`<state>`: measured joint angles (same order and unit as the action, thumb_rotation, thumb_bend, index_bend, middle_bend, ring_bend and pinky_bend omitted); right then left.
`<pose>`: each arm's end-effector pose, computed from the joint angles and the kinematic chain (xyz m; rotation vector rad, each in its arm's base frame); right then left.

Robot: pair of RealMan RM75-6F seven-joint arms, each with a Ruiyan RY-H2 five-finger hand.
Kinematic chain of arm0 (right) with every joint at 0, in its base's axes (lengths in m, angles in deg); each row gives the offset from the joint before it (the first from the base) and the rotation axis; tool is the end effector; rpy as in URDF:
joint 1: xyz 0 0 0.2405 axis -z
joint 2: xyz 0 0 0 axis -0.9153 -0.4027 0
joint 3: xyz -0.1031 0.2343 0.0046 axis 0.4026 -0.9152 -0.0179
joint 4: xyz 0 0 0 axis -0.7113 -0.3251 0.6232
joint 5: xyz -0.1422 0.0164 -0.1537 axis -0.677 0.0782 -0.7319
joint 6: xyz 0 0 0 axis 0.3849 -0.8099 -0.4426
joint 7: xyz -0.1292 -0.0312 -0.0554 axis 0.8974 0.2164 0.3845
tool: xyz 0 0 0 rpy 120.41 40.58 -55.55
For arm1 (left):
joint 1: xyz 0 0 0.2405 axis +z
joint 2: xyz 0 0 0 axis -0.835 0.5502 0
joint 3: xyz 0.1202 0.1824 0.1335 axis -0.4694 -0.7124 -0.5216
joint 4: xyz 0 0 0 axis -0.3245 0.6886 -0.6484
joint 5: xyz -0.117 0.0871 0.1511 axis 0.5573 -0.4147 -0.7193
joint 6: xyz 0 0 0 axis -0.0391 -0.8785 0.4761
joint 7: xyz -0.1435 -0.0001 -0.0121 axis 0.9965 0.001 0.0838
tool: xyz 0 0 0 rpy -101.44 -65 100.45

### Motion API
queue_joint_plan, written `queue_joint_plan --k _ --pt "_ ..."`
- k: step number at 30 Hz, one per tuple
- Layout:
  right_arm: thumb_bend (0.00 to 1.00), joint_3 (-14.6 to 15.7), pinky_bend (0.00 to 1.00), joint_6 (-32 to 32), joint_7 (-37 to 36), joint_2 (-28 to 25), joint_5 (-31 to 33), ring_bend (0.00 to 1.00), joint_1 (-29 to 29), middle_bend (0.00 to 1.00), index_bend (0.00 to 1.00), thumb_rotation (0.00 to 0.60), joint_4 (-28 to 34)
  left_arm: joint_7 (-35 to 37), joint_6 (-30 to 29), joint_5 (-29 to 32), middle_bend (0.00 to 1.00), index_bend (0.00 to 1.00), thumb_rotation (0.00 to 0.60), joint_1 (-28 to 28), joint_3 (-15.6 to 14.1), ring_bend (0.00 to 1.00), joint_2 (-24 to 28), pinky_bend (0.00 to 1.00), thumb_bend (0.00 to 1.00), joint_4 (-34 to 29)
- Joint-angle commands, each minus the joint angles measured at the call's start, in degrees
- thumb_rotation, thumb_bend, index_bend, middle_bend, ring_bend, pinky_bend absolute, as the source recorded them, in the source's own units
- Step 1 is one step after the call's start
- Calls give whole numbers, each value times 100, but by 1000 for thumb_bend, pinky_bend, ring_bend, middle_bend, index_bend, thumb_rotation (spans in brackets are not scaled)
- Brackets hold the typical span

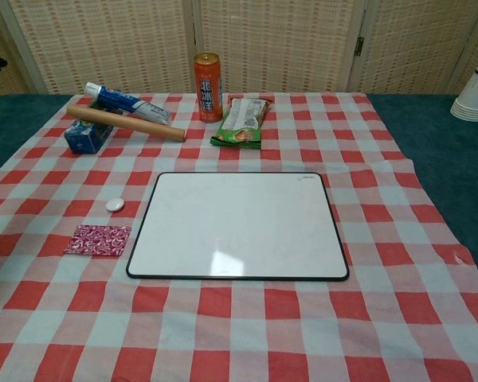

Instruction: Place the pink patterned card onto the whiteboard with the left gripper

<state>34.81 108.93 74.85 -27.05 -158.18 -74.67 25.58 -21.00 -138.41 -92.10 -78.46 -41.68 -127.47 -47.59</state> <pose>-0.2946 -0.2015 0.1553 1.4515 -0.9419 0.9076 -0.1985 0.2527 0.1091 -1.4105 -1.1006 -1.0318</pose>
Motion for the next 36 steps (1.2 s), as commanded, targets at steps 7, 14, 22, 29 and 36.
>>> queue_joint_plan --k 7,14,22,29,36 --pt "0 31 0 17 -22 -9 -71 0 4 0 0 456 25 -121 18 -18 0 0 600 7 21 0 72 0 178 -183" --pt "0 37 0 -10 7 -28 -71 0 -9 0 0 456 66 -493 312 -47 0 0 600 -100 -135 1 211 82 179 -218" --pt "0 65 0 -253 179 -55 -91 0 -148 0 0 456 194 -1422 1467 130 745 185 600 -643 -573 921 240 941 212 -339" --pt "0 60 0 -330 237 -70 -56 0 -200 0 0 457 222 -2835 1612 1705 924 213 600 -1420 -405 1000 -448 1000 223 -217" --pt "0 60 0 -447 246 -82 -4 0 -264 0 0 456 214 -3330 472 2095 997 167 600 -1513 -166 1000 -1731 1000 222 732"
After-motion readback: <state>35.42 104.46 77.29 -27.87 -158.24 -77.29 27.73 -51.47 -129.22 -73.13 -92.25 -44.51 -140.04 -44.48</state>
